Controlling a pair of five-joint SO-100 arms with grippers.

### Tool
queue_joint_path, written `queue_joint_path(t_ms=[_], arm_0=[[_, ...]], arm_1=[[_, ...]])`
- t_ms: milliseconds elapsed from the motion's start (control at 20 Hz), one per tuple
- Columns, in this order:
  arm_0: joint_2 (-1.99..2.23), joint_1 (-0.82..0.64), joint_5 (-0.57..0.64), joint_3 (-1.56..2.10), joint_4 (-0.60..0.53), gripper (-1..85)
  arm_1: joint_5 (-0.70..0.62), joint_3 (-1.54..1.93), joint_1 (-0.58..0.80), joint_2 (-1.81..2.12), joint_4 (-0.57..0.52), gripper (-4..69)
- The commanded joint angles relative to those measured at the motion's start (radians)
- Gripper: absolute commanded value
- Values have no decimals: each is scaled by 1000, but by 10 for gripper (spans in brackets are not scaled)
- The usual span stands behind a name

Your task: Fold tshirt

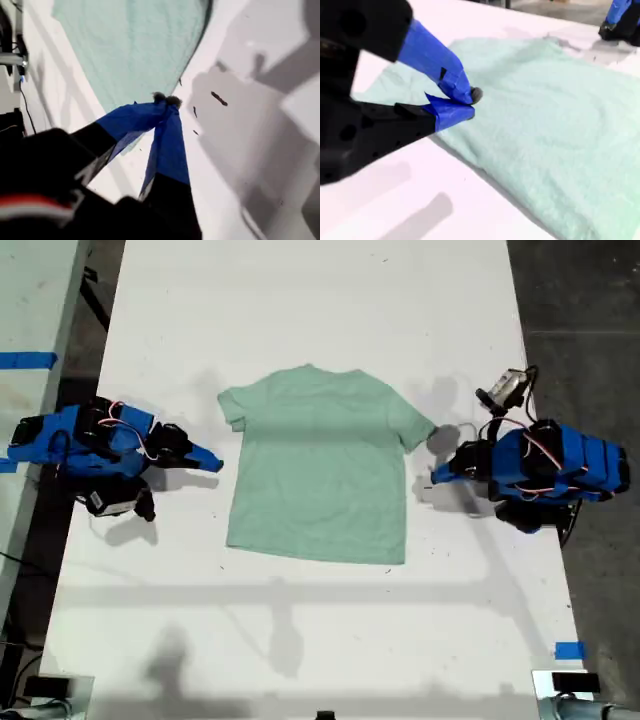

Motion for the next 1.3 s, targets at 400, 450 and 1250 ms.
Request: queue_joint_path(t_ms=[400, 450, 1250], arm_0=[[-965, -433, 495, -989, 265, 1], [-1042, -485, 554, -1057, 307, 1], [-1456, -747, 854, -1578, 626, 167]], arm_1=[[-419, -899, 301, -885, 250, -12], [-449, -948, 337, -919, 281, -12], [-724, -1350, 503, -1241, 399, 209]])
